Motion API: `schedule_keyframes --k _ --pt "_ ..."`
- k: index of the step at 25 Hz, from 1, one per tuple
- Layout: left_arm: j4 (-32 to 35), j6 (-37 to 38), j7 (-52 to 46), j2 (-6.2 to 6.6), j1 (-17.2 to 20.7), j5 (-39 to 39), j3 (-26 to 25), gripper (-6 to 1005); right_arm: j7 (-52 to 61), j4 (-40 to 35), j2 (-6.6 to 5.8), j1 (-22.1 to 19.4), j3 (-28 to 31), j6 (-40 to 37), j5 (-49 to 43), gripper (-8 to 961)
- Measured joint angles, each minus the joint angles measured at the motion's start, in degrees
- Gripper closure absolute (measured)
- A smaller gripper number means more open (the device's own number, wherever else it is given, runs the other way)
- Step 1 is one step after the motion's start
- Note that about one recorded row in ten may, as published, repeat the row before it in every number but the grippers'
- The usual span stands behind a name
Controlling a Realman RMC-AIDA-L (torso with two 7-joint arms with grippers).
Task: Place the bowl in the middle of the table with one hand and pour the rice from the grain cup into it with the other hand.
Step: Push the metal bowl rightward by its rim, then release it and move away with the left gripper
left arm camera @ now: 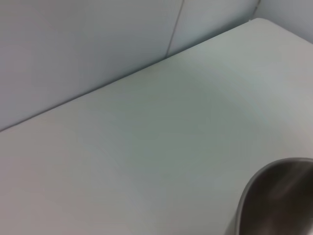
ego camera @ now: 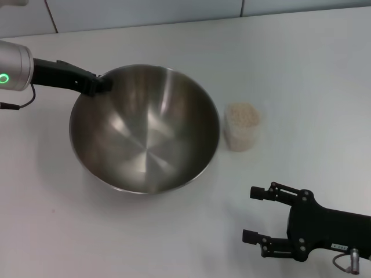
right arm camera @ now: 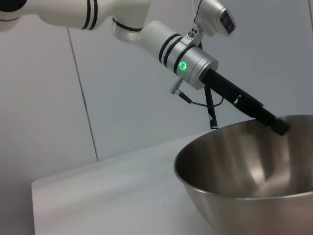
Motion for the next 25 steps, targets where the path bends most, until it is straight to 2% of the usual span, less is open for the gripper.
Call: schedule_keyframes --k 8,13,15,16,18,20,23,24,25 --pt "0.93 -0.6 3.2 -1.63 1.13 -0.01 0.05 964 0.03 0.0 0.0 0.15 0.0 0.0 0.0 176" --pt "2.15 -1.47 3.83 -1.95 1.9 -0.03 0.29 847 0.05 0.0 0.0 -0.01 0.0 0.01 0.0 178" --pt "4.14 -1.2 4.27 -1.99 2.91 -0.29 0.23 800 0.06 0.0 0.0 -0.09 0.19 0.08 0.01 179" --pt "7.51 0.42 4.43 -2.21 4.33 -0.44 0.12 777 0.05 -0.05 0.0 -0.24 0.74 0.31 0.26 179" --pt "7.51 0.42 4.43 -2.21 4.33 -0.44 0.12 684 0.05 -0.06 0.0 -0.41 1.56 0.66 0.42 180" --pt "16.67 5.79 5.54 -3.17 8.54 -0.58 0.2 591 0.05 -0.09 0.18 -0.99 4.76 2.29 0.65 181" --pt "21.86 9.06 7.23 -3.75 11.76 -1.19 0.33 488 -0.15 -0.87 1.15 -2.53 11.35 5.54 0.7 182" --pt "26.62 13.19 10.21 -3.86 16.72 -5.64 0.52 459 -0.26 -1.73 1.76 -3.37 14.01 6.95 0.7 183" --pt "27.16 13.97 11.27 -3.85 17.88 -7.19 0.55 431 -0.29 -2.77 2.52 -4.12 16.47 8.16 0.72 183"
